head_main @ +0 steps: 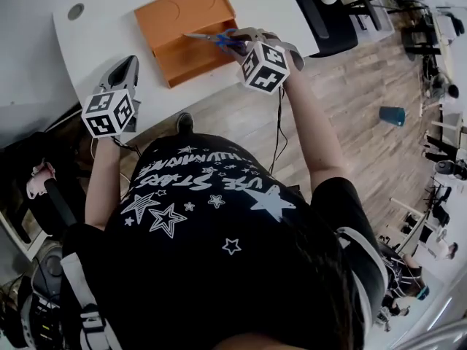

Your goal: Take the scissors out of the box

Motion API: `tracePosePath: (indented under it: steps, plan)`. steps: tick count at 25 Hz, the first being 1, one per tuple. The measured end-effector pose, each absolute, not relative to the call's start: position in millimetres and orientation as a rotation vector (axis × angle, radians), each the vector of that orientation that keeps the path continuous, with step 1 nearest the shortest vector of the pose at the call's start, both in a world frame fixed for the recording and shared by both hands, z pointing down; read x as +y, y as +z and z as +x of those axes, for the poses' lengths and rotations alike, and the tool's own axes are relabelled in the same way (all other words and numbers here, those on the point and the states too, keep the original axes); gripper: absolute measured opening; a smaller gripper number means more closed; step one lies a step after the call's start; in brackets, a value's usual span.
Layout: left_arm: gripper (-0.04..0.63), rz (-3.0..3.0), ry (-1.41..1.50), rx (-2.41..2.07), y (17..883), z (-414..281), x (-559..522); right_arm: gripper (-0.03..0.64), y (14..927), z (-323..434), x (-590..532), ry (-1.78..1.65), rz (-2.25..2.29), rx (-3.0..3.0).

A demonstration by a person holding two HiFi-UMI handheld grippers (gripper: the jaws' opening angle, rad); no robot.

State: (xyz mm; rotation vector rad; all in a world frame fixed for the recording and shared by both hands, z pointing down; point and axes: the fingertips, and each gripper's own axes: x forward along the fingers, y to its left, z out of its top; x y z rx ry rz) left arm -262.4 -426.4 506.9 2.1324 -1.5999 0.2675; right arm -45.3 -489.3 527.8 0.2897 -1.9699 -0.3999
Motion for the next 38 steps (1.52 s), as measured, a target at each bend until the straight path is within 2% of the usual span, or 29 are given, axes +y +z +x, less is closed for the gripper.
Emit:
tracePosePath:
  steps: [22, 38]
  plan:
    - [0.018, 2.214, 0.301, -1.592, 504, -154, -311, 0.104, 519, 45, -374, -0.327, 0.557, -2.144]
    - [0.018, 2.294, 0.319, -1.574, 488, -123, -219, 0.104, 495, 77, -278, -0.269, 0.656, -2.201]
